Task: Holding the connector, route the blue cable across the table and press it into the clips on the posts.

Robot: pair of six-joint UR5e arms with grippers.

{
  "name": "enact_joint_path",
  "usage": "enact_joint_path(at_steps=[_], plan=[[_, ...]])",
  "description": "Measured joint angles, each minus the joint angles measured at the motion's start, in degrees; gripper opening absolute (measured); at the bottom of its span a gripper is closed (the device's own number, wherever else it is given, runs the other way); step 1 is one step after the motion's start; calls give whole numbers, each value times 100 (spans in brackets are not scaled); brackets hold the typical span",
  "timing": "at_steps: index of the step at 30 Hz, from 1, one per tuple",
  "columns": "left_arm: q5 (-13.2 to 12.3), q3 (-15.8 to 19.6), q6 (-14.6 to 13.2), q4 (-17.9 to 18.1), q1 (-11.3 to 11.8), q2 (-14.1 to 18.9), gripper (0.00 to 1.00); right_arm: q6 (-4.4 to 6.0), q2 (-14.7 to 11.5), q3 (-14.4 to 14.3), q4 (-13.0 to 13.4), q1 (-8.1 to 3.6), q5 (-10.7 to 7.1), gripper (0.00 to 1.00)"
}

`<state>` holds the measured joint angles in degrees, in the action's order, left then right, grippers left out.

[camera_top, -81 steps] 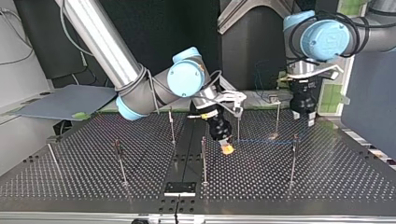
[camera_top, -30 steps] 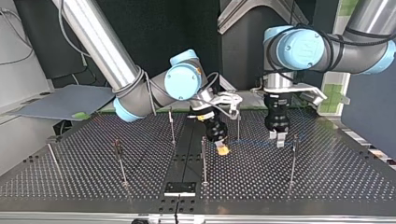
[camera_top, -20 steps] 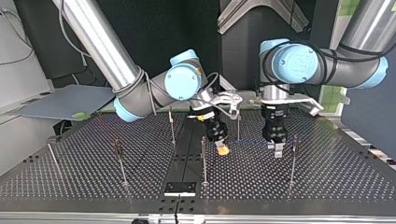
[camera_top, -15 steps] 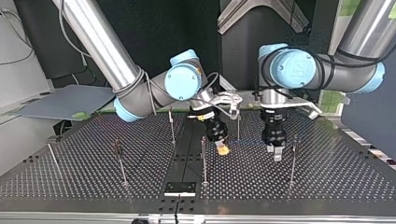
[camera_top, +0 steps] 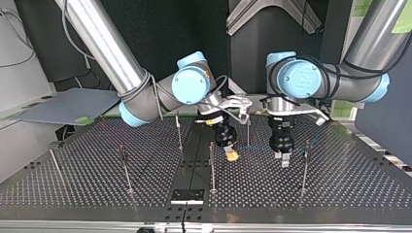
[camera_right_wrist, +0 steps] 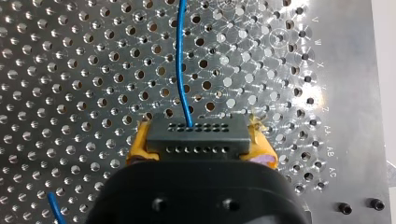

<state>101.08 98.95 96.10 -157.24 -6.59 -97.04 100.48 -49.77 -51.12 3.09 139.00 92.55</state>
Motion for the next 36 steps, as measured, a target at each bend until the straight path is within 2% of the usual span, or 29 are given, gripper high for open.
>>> enact_joint_path(at_steps=[2,3,4,5,6,8,18,23,27,36], plan=[[-3,-1,42,31,0,0,54,0,3,0,0,0,-1,0],[0,-1,60,39,0,-1,54,0,4,0,0,1,-1,0],[3,-1,84,46,-1,-1,32,0,4,0,0,2,-1,0],[6,-1,98,50,-1,-2,22,0,4,0,-2,5,-1,0],[8,-1,110,51,-2,-2,22,-2,4,0,-3,6,-2,0],[13,-1,125,46,-2,-2,1,-2,4,0,-6,7,-2,0],[43,10,160,-209,-33,-2,1,0,3,0,-53,13,0,0],[242,177,102,-379,-85,56,1,-7,4,-21,-82,23,0,0],[337,375,99,-313,-112,145,1,-10,4,-100,-81,29,4,0],[381,790,111,-61,-168,212,1,-67,11,-410,-63,31,25,0]])
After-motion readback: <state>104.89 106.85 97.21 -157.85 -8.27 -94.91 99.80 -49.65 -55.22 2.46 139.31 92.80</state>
